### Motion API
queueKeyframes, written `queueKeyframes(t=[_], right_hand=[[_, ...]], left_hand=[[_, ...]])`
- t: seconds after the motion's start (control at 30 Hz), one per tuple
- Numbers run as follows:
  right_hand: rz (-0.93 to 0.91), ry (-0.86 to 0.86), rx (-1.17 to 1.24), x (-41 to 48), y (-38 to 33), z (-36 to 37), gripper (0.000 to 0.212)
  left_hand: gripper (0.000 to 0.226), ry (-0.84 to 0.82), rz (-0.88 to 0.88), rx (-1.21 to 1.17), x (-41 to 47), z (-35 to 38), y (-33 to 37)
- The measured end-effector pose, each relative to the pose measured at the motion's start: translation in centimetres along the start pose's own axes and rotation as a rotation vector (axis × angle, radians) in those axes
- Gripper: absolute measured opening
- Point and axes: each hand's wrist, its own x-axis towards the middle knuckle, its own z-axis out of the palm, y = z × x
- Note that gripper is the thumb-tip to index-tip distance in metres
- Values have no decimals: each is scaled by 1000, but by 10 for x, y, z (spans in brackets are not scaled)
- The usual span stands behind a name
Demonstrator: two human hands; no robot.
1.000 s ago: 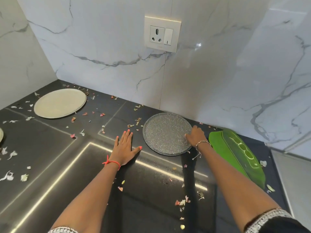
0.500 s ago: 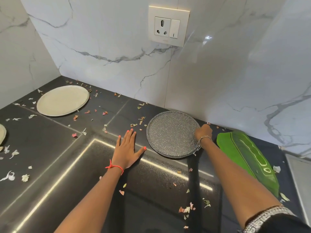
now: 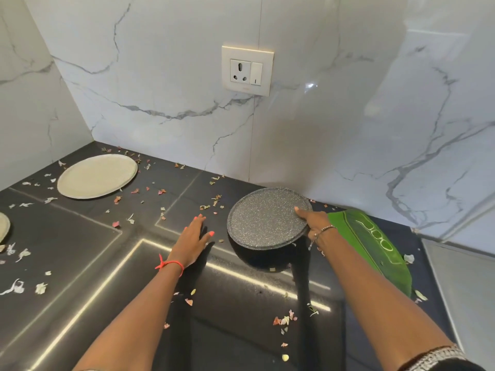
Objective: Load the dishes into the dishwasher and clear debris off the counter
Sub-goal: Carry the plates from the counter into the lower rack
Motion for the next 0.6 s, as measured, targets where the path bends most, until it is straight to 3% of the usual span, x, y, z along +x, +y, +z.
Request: queueKeyframes(t=[0.1, 0.23, 0.33, 0.47, 0.6], right_hand=[[-17, -44, 84, -23, -1, -13, 22], [-24, -43, 184, -49, 5, -34, 48], [-16, -41, 215, -74, 13, -53, 41], [-35, -29, 245, -107, 30, -75, 47], [-34, -28, 296, -148, 50, -99, 25]], left_hand=[[50, 19, 17, 12, -9, -1, -1], [56, 25, 16, 86, -29, -1, 4], [60, 33, 35, 124, -53, 1, 13], [64, 46, 75, 154, -90, 6, 24], [65, 66, 123, 170, -140, 12, 33]])
